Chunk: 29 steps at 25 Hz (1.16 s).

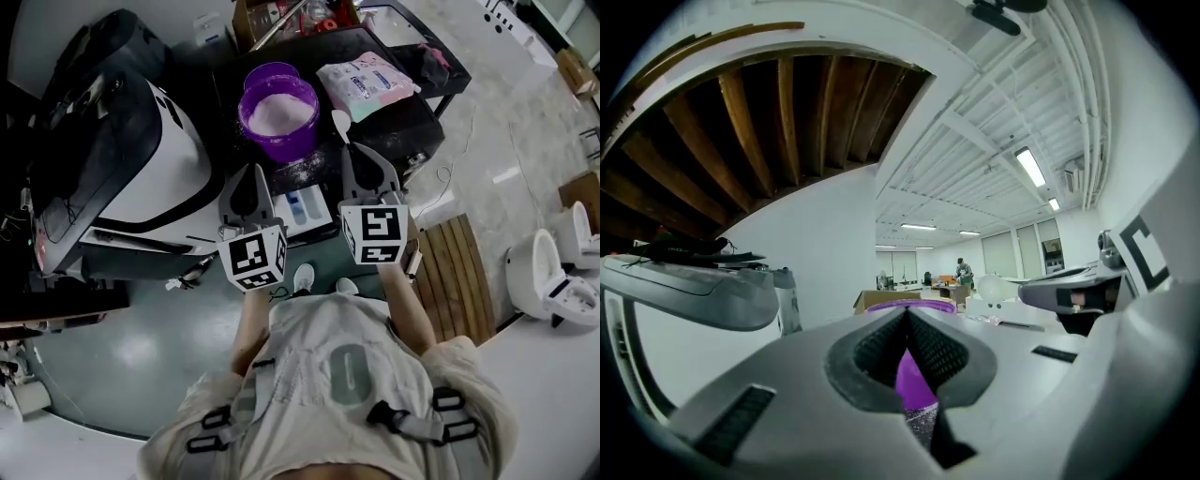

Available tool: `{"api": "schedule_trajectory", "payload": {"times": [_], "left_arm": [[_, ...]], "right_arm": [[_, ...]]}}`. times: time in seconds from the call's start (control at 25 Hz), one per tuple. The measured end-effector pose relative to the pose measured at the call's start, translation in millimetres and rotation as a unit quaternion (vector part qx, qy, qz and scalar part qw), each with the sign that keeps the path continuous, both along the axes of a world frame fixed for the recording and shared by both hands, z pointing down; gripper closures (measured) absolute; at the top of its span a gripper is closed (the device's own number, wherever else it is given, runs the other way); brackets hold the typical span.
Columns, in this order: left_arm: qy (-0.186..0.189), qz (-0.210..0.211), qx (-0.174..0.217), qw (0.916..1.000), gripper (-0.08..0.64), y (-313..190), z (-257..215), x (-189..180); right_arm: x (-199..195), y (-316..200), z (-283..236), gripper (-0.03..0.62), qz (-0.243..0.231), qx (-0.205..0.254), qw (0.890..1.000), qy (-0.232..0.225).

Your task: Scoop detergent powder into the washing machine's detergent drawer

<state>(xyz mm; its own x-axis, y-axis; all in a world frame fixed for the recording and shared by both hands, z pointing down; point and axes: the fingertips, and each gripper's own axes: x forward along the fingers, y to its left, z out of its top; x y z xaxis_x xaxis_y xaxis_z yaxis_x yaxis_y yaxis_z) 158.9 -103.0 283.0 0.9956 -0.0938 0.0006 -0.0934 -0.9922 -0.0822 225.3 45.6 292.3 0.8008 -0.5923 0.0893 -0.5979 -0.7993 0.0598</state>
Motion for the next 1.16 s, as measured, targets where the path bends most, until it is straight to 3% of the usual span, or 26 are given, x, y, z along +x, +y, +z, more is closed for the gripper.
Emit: {"api": "schedule_trajectory", "payload": {"times": [1.16], "left_arm": [[0.008, 0.008, -0.003, 0.9999, 0.540, 0.1, -7.5, 15.8]], "right_arm": [[12.3, 1.8, -0.7, 0.581, 0.005, 0.004, 1.000, -0.012]]}}
